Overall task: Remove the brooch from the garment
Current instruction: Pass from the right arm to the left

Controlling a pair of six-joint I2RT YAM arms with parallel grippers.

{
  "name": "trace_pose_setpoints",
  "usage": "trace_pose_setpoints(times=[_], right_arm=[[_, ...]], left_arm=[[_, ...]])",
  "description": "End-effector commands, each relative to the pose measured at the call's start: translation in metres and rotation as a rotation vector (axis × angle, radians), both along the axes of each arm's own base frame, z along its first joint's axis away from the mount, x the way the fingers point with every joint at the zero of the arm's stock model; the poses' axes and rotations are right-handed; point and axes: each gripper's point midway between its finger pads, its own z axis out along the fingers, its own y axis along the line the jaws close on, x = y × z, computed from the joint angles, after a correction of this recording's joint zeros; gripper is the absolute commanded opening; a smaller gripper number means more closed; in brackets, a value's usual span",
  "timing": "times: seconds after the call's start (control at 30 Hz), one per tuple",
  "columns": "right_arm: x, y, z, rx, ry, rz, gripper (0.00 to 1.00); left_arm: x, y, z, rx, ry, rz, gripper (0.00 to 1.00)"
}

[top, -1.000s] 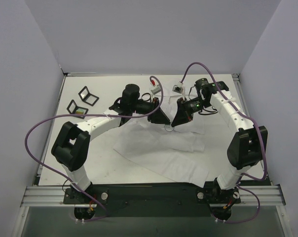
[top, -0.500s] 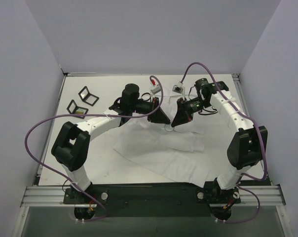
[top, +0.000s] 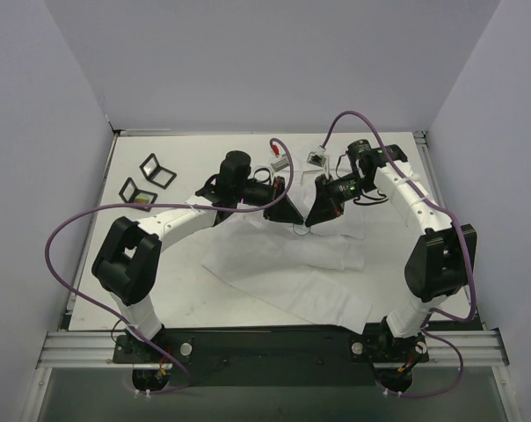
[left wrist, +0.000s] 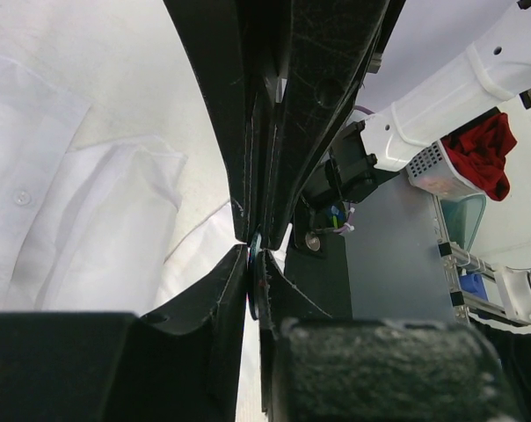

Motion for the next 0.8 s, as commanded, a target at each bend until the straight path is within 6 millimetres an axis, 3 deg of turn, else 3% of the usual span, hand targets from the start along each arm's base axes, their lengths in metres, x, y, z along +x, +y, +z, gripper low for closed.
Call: trace_pose_setpoints(times=[0.0,0.13,0.27,0.37,0.57,0.63,0.7,0.73,0.77], right_arm=[[-0.005,0.003,0.02,0.052,-0.021,0.013,0.0],[-0.005,0.004,0.019,0.052,-0.024,0.014,0.0],[-0.001,0.003,0.023,0.044,-0.04,0.009,0.0],[0.001,-0.001,0.029,0.014,-0.065,0.0,0.11],[0.001,-0.015,0.044,-0.066,-0.179,-0.033,0.57],[0.0,-0.019,0.047,-0.087,-0.198,-0.043,0.61],[-0.001,-0.025,0.048,-0.12,-0.22,-0.064,0.71],[-0.002,-0.027,0.05,-0.132,-0.239,-0.071,0.76],[-0.003,-0.028,0.049,-0.139,-0.241,-0.072,0.87]], left_arm=[[-0.002,-0.002,0.024,-0.047,-0.061,-0.015,0.14],[-0.004,-0.003,0.023,-0.045,-0.059,-0.023,0.0],[0.0,-0.002,0.022,-0.037,-0.077,-0.009,0.0],[0.01,0.003,0.017,0.002,-0.115,0.026,0.0],[0.042,0.038,0.026,0.124,-0.274,0.182,0.0],[0.056,0.055,0.025,0.177,-0.314,0.246,0.0],[0.062,0.07,0.028,0.217,-0.382,0.278,0.0],[0.077,0.084,0.029,0.262,-0.414,0.351,0.0],[0.08,0.094,0.029,0.298,-0.456,0.365,0.0]])
